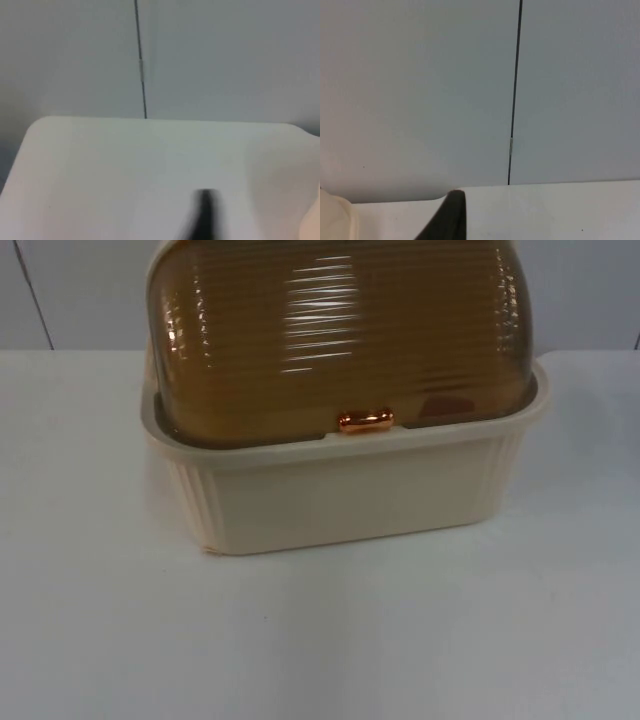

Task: Open the box lid with the left hand, place the block into the box with the right hand, then close the box lid with the left hand.

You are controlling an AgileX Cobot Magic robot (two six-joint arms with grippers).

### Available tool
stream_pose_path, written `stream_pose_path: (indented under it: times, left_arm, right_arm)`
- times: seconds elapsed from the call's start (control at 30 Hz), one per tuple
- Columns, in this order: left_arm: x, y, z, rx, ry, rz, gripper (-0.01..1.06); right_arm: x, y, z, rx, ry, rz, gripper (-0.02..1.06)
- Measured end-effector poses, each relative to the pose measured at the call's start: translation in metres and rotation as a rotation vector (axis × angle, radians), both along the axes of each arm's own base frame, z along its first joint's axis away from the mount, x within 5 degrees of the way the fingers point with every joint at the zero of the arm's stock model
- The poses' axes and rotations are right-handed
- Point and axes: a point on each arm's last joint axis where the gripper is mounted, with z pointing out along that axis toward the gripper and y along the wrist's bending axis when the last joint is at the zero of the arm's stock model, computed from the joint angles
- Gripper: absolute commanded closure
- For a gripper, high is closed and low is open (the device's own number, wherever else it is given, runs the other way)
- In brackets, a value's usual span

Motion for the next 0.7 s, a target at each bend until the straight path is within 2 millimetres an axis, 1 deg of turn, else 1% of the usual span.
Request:
stream_pose_path:
  times: [0.03,0.1,0.17,0.23,0.3,0.33,0.43,0.5,0.53,0.57,0.63,0.7]
  left_arm:
    - [0.000,-0.004,0.000,-0.002,0.000,-0.011,0.00]
    - [0.001,-0.012,0.000,0.005,0.003,-0.039,0.00]
    - [0.000,-0.015,0.000,0.015,0.001,-0.050,0.00]
    - [-0.005,-0.021,0.007,0.028,-0.020,-0.069,0.00]
    - [-0.012,-0.023,0.019,0.038,-0.063,-0.074,0.00]
    - [-0.012,-0.023,0.019,0.038,-0.063,-0.074,0.00]
    - [-0.030,-0.024,0.044,0.047,-0.163,-0.072,0.00]
    - [-0.043,-0.024,0.059,0.051,-0.222,-0.069,0.00]
    - [-0.043,-0.024,0.059,0.051,-0.222,-0.069,0.00]
    - [-0.049,-0.024,0.065,0.052,-0.243,-0.068,0.00]
    - [-0.059,-0.025,0.070,0.051,-0.235,-0.076,0.00]
    - [-0.064,-0.027,0.069,0.063,-0.195,-0.096,0.00]
  right_arm:
    - [0.000,0.000,0.000,0.000,0.000,0.000,0.00]
    - [0.000,0.000,0.000,0.000,0.000,0.000,0.00]
    - [0.000,0.000,0.000,0.000,0.000,0.000,0.00]
    - [0.000,0.000,0.000,0.000,0.002,0.000,0.00]
    - [0.000,0.000,-0.001,0.001,0.012,0.000,0.00]
    - [0.000,0.000,-0.001,0.001,0.012,0.000,0.00]
    - [-0.002,0.000,-0.005,0.012,0.062,0.000,0.00]
    - [-0.004,0.001,-0.011,0.020,0.129,0.001,0.00]
    - [-0.004,0.001,-0.011,0.020,0.129,0.001,0.00]
    - [-0.006,0.001,-0.014,0.023,0.169,0.002,0.00]
    - [-0.009,0.001,-0.020,0.029,0.243,0.004,0.00]
    - [-0.013,0.002,-0.023,0.025,0.293,0.013,0.00]
